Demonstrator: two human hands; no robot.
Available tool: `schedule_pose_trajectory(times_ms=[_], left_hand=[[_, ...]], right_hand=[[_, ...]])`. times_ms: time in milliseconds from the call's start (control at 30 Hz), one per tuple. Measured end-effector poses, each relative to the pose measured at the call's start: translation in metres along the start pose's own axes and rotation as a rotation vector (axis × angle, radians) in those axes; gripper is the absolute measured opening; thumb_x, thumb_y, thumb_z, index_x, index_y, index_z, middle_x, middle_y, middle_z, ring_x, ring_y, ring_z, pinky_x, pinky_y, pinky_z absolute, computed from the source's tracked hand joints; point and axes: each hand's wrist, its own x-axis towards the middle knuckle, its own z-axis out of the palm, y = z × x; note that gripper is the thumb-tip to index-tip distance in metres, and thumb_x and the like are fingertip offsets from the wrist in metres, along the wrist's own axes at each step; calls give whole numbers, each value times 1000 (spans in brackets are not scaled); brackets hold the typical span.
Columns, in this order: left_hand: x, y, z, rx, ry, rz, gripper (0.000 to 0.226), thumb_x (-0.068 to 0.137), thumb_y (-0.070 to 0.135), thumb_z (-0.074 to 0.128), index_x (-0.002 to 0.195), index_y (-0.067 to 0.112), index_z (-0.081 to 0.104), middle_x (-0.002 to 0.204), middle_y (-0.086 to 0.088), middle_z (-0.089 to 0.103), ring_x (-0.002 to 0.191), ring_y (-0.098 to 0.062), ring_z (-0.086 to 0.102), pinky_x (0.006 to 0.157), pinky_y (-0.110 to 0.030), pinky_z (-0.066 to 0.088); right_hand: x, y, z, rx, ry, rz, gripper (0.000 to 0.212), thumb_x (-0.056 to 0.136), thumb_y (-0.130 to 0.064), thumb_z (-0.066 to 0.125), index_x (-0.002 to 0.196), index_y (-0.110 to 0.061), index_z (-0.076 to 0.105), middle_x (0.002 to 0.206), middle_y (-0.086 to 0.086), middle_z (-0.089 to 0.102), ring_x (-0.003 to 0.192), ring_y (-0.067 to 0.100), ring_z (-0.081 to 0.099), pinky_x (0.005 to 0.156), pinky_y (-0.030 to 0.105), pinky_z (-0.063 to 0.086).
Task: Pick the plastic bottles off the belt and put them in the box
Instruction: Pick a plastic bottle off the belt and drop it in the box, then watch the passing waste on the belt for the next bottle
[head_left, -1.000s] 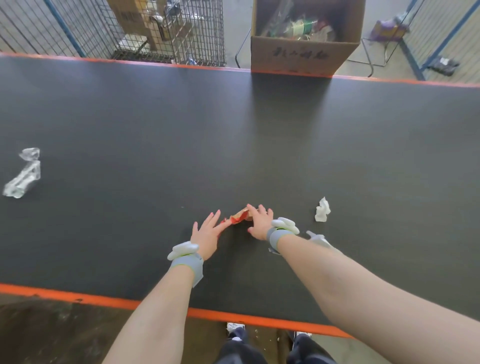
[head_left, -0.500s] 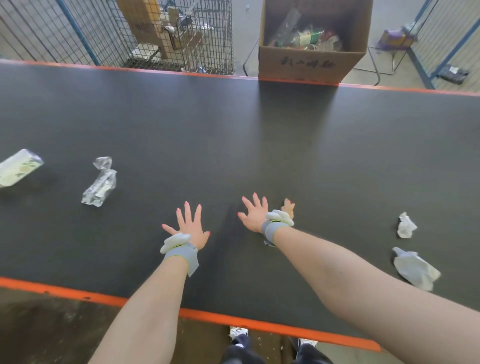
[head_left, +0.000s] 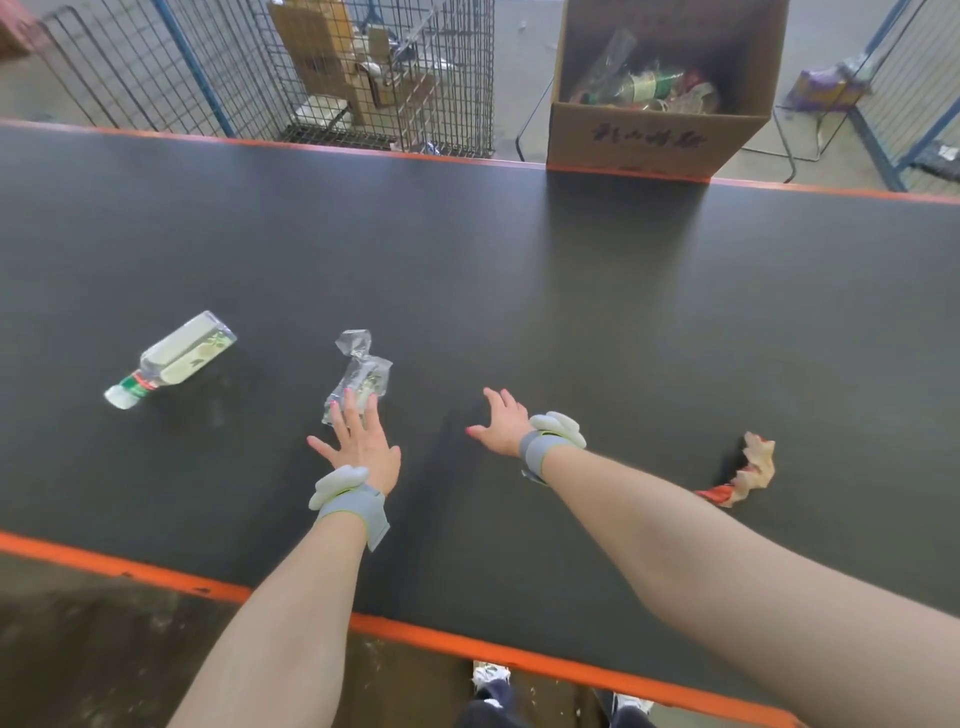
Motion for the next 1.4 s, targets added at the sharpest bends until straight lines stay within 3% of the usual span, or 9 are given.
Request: schedule_pose_trajectory(times_ms=[167,367,500,600,667,867,1033,1233,1400], left_hand=[[-6,-14,15,4,-1,-37,79,96,45,43,152,28,-10,156,-4,-26,146,-30,-19,108,-71,5],[-2,-31,25,10,-52,-83,75,98,43,40,153,25,-7,157,-4,-25,146,-30,-19,109,-71,5],[6,-32,27,3,-53,-92,79,96,39,47,153,23,-6,158,-4,-23,146,-30,-17,110,-69,6],[10,-23,27,3,-51,-74,84,94,38,52,153,23,-6,158,-5,-21,147,-29,-15,110,-68,7],[14,-15,26,18,-43,-56,90,92,38,56,153,24,-8,158,-6,-21,147,-30,-15,110,-68,8],[38,25,22,-3,-56,13,97,90,35,61,151,29,-13,158,-9,-17,147,-32,-5,109,-65,18],[54,67,19,-31,-114,86,83,95,28,53,151,32,-9,151,-11,16,128,-30,37,104,-54,30],[77,131,0,-487,-281,-9,83,91,38,59,152,19,6,132,-21,39,114,-40,51,100,-45,39],[123,201,-23,-965,-357,-74,66,87,38,63,139,14,30,125,-10,51,104,-29,53,89,-36,45]], right_hand=[[4,-21,7,140,-44,-63,92,90,-50,59,153,-36,-7,161,5,-16,149,34,0,120,48,10],[9,-20,17,-154,7,-275,93,85,-53,64,151,-47,-1,158,-7,-26,148,27,-16,111,65,13],[19,5,32,-319,-150,-52,80,88,-50,60,153,-32,18,161,10,-7,146,41,-9,117,53,12],[21,25,25,-300,45,-6,47,88,-14,58,132,-15,45,140,13,30,136,35,27,104,45,38],[21,33,12,-259,157,59,33,89,-5,52,122,-10,51,130,12,41,127,31,38,97,42,40],[23,43,-14,-271,313,202,58,92,-30,49,145,-31,27,150,0,29,142,27,21,108,69,6],[30,62,-32,-270,273,177,69,92,-30,48,152,-30,12,154,0,25,147,20,14,111,66,5],[47,84,-76,-196,252,163,69,91,-26,50,151,-25,15,145,6,38,139,24,29,118,53,9],[84,97,-142,-145,274,162,64,93,-22,49,150,-23,19,145,7,38,137,27,33,117,49,14]])
